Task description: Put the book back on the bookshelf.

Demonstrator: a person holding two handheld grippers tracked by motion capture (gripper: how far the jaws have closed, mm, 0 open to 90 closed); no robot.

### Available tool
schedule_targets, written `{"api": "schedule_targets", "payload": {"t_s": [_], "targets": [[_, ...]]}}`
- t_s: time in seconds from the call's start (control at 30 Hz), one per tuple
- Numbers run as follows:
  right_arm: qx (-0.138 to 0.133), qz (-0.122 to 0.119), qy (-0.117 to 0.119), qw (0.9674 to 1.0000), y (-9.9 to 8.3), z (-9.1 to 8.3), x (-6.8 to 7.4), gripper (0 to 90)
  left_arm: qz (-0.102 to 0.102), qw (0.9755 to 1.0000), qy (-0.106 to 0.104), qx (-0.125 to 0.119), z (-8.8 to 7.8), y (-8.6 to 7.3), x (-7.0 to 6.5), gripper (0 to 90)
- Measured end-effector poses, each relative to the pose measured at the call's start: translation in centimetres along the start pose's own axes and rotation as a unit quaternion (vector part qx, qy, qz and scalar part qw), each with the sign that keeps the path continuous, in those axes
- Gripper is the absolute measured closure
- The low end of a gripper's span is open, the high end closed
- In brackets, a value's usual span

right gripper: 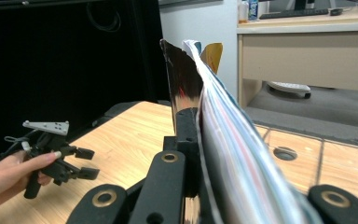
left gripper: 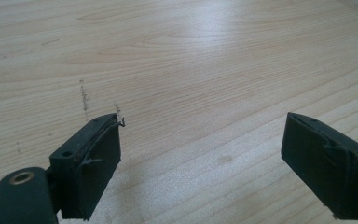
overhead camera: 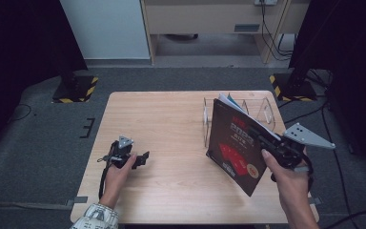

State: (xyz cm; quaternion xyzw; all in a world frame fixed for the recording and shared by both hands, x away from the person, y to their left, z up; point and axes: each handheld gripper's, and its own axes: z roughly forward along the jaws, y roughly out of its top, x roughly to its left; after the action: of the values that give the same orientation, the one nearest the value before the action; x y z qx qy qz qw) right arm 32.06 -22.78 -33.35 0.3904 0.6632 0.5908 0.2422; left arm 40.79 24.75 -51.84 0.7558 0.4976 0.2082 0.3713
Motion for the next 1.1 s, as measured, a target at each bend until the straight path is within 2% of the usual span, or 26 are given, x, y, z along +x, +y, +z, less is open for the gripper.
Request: {"api": "schedule_targets", "payload": {"t_s": [0.2,0.33,0.63,1.1], "targets": [[0.001,0.012,-0.018,0.9998,-0.1,-0.2,-1.2,87.1,0.001,1.0,-0.001,-0.001,-0.1,0.0,0.0,11.2],[-0.002,0.016,-0.024,0.9996,0.2,0.1,-1.4,87.0,0.0,1.0,-0.002,-0.001,-0.1,0.0,0.0,11.3],[0.005,0.007,-0.051,0.9987,1.3,2.5,-1.2,87.0,0.004,1.0,-0.004,0.001,-0.1,0.0,-0.1,11.4],[0.0,0.026,-0.077,0.9967,1.1,5.2,-1.3,87.0,0.005,1.0,-0.006,0.0,0.0,0.0,-0.2,11.4]]}}
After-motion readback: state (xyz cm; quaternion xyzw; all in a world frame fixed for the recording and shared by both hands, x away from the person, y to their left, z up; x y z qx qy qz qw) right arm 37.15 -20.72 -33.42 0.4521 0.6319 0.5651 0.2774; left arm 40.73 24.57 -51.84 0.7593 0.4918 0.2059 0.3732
